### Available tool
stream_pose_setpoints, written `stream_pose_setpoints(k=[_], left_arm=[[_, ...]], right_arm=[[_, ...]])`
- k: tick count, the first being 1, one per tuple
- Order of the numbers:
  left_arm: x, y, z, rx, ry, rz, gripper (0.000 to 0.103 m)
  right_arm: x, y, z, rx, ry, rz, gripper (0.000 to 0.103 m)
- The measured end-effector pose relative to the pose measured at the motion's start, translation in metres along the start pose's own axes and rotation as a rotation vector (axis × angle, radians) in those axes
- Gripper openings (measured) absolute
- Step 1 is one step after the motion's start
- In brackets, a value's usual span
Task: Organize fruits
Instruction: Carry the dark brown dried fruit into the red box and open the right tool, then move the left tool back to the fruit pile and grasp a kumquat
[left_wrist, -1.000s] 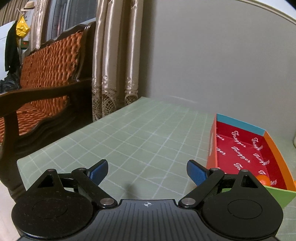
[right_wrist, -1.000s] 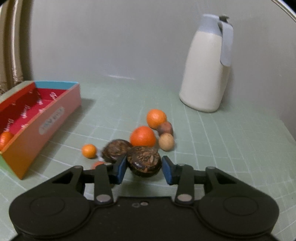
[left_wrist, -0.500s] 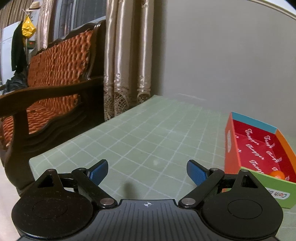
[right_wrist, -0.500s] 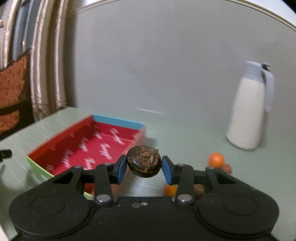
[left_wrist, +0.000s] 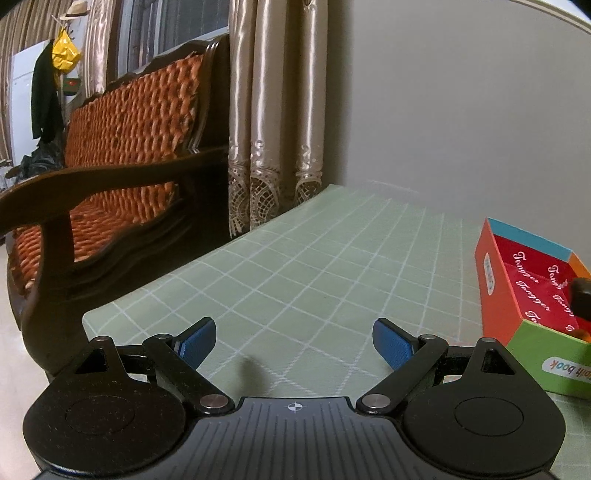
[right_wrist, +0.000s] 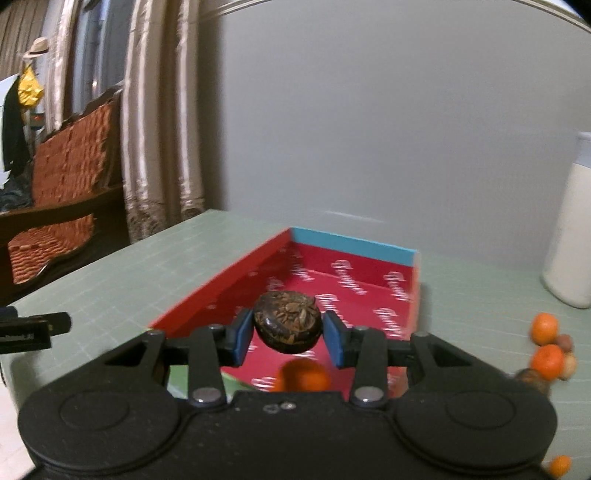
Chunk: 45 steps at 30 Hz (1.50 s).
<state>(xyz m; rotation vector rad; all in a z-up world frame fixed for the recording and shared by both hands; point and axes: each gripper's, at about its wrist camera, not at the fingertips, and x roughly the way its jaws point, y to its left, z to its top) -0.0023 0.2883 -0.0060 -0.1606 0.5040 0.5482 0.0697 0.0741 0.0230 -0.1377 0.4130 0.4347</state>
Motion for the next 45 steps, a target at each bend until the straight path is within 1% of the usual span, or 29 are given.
stream_pose_setpoints(k=[2, 4, 6, 8, 9, 10, 11, 13, 14, 15, 18, 21, 24, 26, 28, 30, 33, 34, 36, 37, 38, 40, 42, 43, 45], left_arm=[[0.000, 0.001, 0.000, 0.001, 0.002, 0.000, 0.091], [0.000, 0.002, 0.001, -0.007, 0.001, -0.004, 0.091], [-0.002, 0.000, 0.002, -0.015, -0.003, -0.013, 0.091], [-0.004, -0.005, 0.003, -0.011, -0.010, -0.025, 0.091], [-0.006, -0.007, 0.003, -0.007, -0.016, -0.033, 0.091], [-0.008, -0.011, 0.003, -0.003, -0.024, -0.043, 0.091], [-0.010, -0.015, 0.004, 0.000, -0.028, -0.054, 0.092], [-0.014, -0.021, 0.005, -0.005, -0.035, -0.082, 0.096], [-0.017, -0.025, 0.006, -0.012, -0.040, -0.098, 0.100], [-0.019, -0.029, 0.007, -0.015, -0.046, -0.116, 0.101], [-0.027, -0.049, 0.007, 0.009, -0.056, -0.180, 0.101], [-0.034, -0.079, 0.005, 0.066, -0.054, -0.246, 0.101], [-0.046, -0.107, 0.002, 0.087, -0.069, -0.308, 0.102], [-0.053, -0.125, -0.001, 0.097, -0.078, -0.347, 0.103], [-0.059, -0.141, -0.004, 0.113, -0.071, -0.389, 0.103], [-0.065, -0.157, -0.007, 0.132, -0.071, -0.423, 0.103], [-0.075, -0.181, -0.012, 0.178, -0.085, -0.435, 0.103], [-0.079, -0.188, -0.015, 0.193, -0.085, -0.445, 0.103], [-0.086, -0.202, -0.020, 0.217, -0.073, -0.475, 0.103], [-0.089, -0.210, -0.024, 0.235, -0.070, -0.488, 0.103], [-0.094, -0.216, -0.027, 0.250, -0.073, -0.491, 0.103], [-0.103, -0.230, -0.034, 0.296, -0.083, -0.494, 0.103], [-0.109, -0.240, -0.039, 0.320, -0.088, -0.507, 0.103], [-0.112, -0.244, -0.040, 0.328, -0.085, -0.514, 0.103], [-0.116, -0.250, -0.045, 0.338, -0.075, -0.527, 0.103]], right_arm=[[0.006, 0.009, 0.000, -0.008, 0.001, 0.016, 0.043], [0.008, 0.015, 0.000, -0.025, -0.012, 0.008, 0.046], [0.002, 0.013, 0.000, -0.027, -0.036, 0.007, 0.052], [-0.003, 0.009, 0.001, -0.035, -0.061, -0.019, 0.065], [-0.010, 0.004, 0.001, -0.039, -0.075, -0.034, 0.065], [-0.013, -0.001, 0.001, -0.038, -0.085, -0.043, 0.068], [-0.020, -0.007, 0.001, -0.035, -0.100, -0.064, 0.077], [-0.032, -0.020, 0.002, -0.035, -0.135, -0.127, 0.083], [-0.039, -0.028, 0.003, -0.028, -0.146, -0.153, 0.083], [-0.046, -0.038, 0.004, -0.009, -0.149, -0.159, 0.083], [-0.063, -0.073, 0.003, 0.063, -0.142, -0.193, 0.081], [-0.080, -0.104, -0.004, 0.075, -0.138, -0.288, 0.082], [-0.097, -0.135, -0.009, 0.103, -0.117, -0.364, 0.082], [-0.105, -0.150, -0.013, 0.131, -0.101, -0.371, 0.079], [-0.114, -0.163, -0.018, 0.152, -0.084, -0.396, 0.081], [-0.123, -0.175, -0.024, 0.156, -0.071, -0.431, 0.085], [-0.133, -0.185, -0.032, 0.168, -0.055, -0.459, 0.087], [-0.135, -0.189, -0.033, 0.173, -0.053, -0.468, 0.090], [-0.141, -0.195, -0.037, 0.183, -0.048, -0.483, 0.091], [-0.143, -0.198, -0.038, 0.189, -0.047, -0.490, 0.093], [-0.145, -0.202, -0.039, 0.198, -0.042, -0.500, 0.098], [-0.145, -0.210, -0.042, 0.213, -0.012, -0.510, 0.098], [-0.144, -0.214, -0.046, 0.206, 0.014, -0.512, 0.098], [-0.145, -0.216, -0.047, 0.204, 0.015, -0.505, 0.097], [-0.149, -0.215, -0.049, 0.183, 0.005, -0.523, 0.098]])
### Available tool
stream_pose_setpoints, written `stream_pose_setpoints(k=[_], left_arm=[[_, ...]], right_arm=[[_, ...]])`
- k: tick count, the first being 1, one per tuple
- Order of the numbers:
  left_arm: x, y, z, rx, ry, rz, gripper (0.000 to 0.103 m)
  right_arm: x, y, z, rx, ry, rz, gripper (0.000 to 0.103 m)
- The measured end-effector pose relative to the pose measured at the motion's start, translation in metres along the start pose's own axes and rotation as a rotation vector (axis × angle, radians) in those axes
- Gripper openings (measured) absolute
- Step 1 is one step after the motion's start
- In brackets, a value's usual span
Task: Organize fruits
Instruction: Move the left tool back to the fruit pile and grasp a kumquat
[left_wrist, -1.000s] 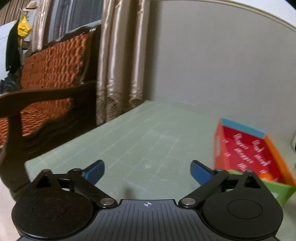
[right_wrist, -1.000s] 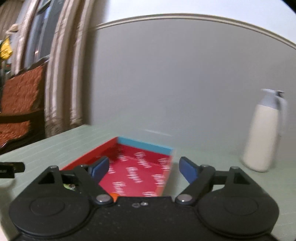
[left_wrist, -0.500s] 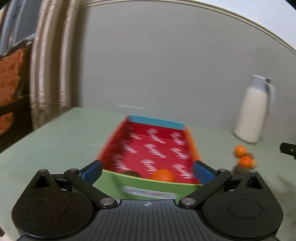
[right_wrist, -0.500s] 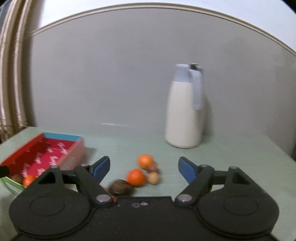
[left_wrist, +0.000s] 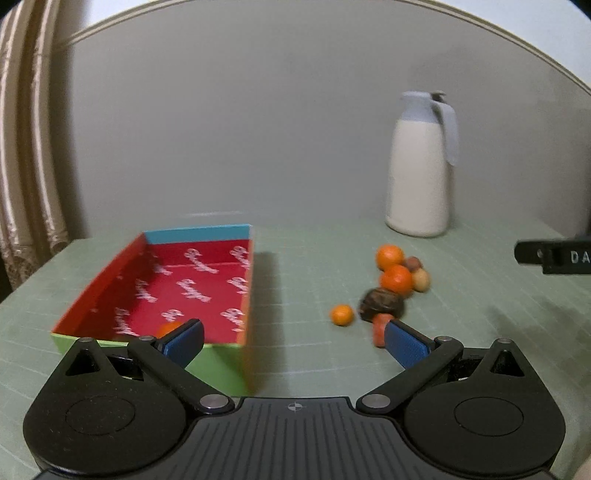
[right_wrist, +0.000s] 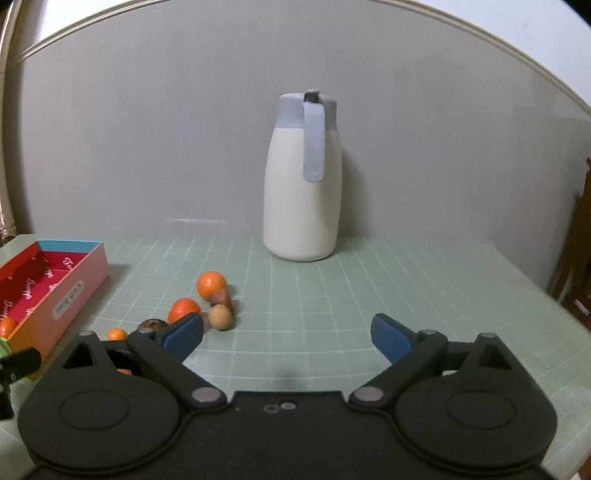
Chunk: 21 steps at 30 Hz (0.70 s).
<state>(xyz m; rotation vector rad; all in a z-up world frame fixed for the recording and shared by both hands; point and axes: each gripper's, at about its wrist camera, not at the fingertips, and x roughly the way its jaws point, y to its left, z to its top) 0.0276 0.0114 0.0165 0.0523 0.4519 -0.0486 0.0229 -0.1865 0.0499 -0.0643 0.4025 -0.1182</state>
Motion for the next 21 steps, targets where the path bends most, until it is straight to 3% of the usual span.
stream_pose_setpoints(k=[8, 12, 21], left_arm=[[0.006, -0.019, 0.005, -0.001, 0.020, -0.039, 0.103], [0.011, -0.032, 0.003, 0.034, 0.043, -0.024, 0.103], [0.017, -0.059, -0.001, 0.092, 0.057, -0.075, 0.102]], right_arm=[[-0.001, -0.014, -0.005, -0.035, -0.018, -0.069, 0.098], [-0.003, -0.025, -0.007, -0.021, -0.018, -0.087, 0.098], [-0.004, -0.045, -0.011, 0.000, -0.014, -0.119, 0.098]])
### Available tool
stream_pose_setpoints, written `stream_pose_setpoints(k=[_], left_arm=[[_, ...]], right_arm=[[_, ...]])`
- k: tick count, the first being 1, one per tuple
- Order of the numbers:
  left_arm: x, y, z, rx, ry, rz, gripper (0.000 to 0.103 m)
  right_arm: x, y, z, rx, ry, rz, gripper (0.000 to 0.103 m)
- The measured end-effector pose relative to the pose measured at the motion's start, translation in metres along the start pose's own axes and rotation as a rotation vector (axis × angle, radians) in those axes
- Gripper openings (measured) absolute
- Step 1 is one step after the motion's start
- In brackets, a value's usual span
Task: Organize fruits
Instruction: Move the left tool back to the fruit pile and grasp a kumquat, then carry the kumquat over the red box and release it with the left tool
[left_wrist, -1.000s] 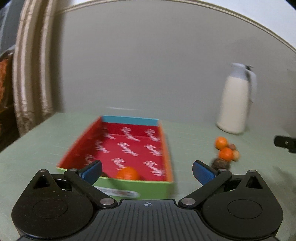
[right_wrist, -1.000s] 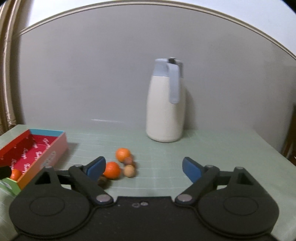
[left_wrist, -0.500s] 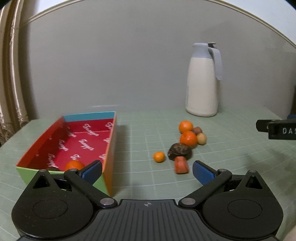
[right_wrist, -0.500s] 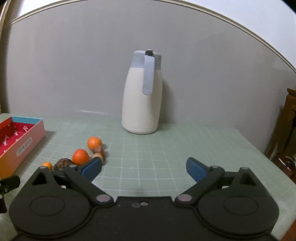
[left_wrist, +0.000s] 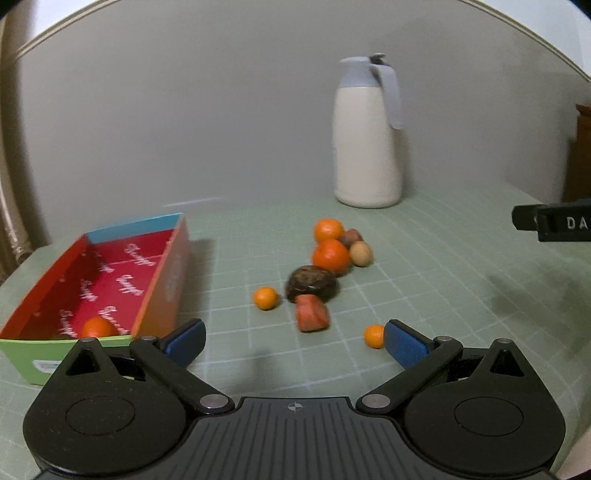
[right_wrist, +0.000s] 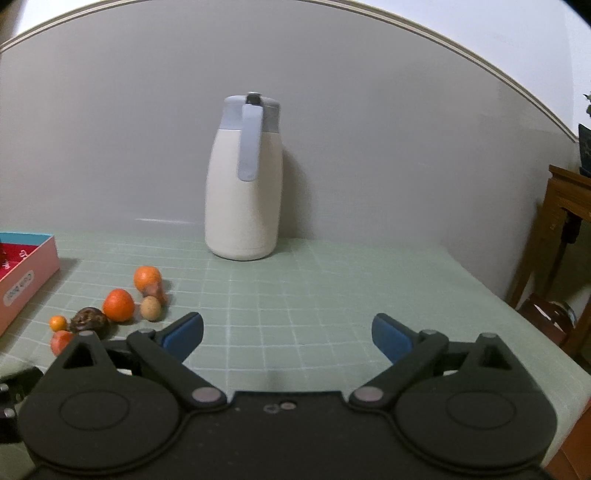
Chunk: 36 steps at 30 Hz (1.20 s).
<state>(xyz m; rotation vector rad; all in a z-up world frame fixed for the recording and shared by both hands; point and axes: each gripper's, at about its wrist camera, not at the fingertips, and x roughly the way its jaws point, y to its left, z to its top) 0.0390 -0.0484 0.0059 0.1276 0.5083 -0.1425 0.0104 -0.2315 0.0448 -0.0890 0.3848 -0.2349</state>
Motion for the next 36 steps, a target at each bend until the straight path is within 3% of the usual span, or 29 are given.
stream_pose_setpoints(k=[6, 13, 18, 28, 31, 33, 36], left_arm=[[0.006, -0.018, 0.000, 0.029, 0.011, -0.026, 0.092], [0.015, -0.034, -0.001, 0.029, 0.023, -0.048, 0.089], [0.029, -0.041, -0.002, -0.007, 0.059, -0.072, 0.067], [0.044, -0.051, -0.002, -0.023, 0.096, -0.084, 0.047], [0.045, -0.052, -0.002, -0.025, 0.095, -0.095, 0.035], [0.045, -0.054, -0.001, -0.023, 0.095, -0.103, 0.019], [0.045, -0.055, -0.001, -0.019, 0.095, -0.106, 0.019]], right_arm=[[-0.001, -0.016, -0.004, 0.018, 0.005, -0.025, 0.098], [-0.001, -0.033, -0.008, 0.039, 0.012, -0.052, 0.098], [-0.001, -0.042, -0.012, 0.045, 0.019, -0.070, 0.098], [0.000, -0.060, -0.017, 0.064, 0.027, -0.095, 0.098], [0.000, -0.061, -0.018, 0.064, 0.025, -0.097, 0.098], [0.000, -0.061, -0.018, 0.063, 0.026, -0.098, 0.098], [-0.001, -0.062, -0.018, 0.063, 0.027, -0.100, 0.098]])
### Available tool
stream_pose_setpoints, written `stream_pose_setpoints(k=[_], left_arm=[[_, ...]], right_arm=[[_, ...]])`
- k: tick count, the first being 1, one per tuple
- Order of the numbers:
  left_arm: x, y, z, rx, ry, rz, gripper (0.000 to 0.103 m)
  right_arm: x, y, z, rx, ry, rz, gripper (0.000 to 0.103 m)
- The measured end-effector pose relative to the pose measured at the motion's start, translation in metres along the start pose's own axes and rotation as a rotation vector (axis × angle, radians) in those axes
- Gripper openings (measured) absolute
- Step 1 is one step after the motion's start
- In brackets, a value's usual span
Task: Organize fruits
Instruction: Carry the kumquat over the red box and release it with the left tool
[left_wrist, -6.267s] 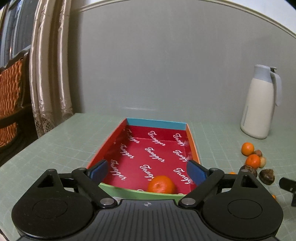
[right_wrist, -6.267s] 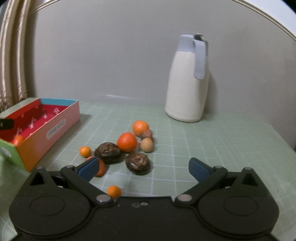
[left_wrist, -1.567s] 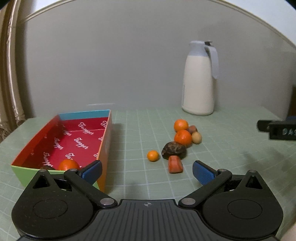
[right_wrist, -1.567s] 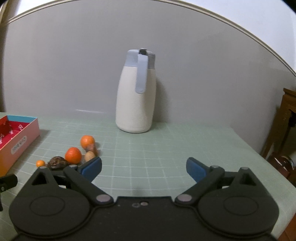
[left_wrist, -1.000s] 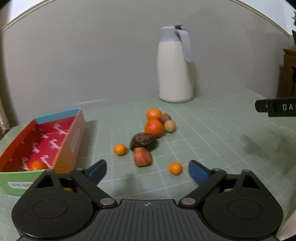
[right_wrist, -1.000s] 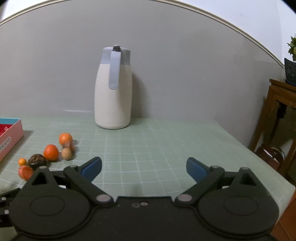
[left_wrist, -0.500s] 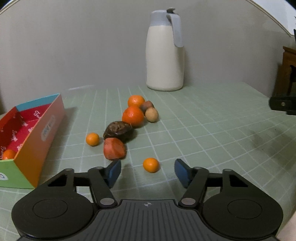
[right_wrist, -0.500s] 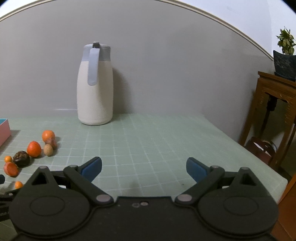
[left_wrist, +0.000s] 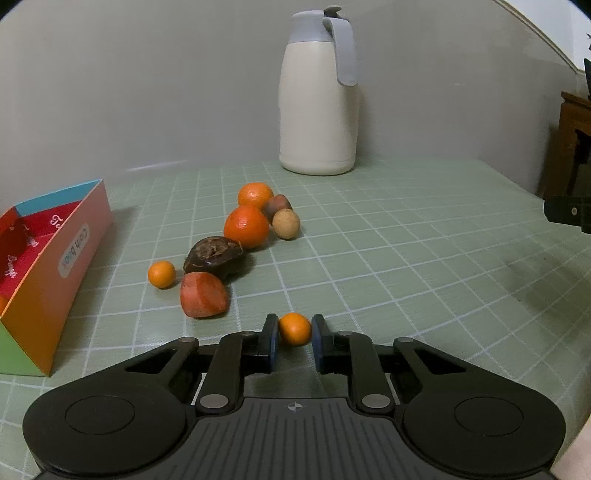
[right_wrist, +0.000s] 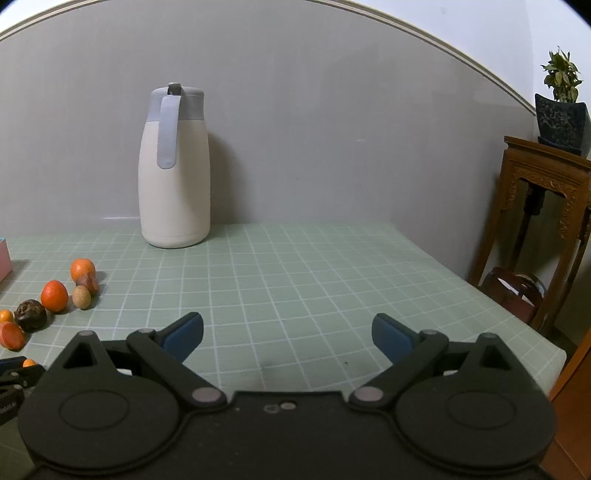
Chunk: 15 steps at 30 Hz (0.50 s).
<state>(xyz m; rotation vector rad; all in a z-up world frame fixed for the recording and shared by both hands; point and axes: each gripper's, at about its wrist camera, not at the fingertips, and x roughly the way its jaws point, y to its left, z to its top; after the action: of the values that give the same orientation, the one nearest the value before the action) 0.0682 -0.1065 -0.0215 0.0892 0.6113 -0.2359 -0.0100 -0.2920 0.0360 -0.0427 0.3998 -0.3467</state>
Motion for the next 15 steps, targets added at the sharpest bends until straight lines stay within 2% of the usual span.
stream_pose_setpoints(k=[15], left_arm=[[-0.018, 0.013, 0.002, -0.007, -0.043, -0.004, 0.019]], right_arm=[[-0.004, 0.013, 0.003, -0.023, -0.004, 0.015, 0.098]])
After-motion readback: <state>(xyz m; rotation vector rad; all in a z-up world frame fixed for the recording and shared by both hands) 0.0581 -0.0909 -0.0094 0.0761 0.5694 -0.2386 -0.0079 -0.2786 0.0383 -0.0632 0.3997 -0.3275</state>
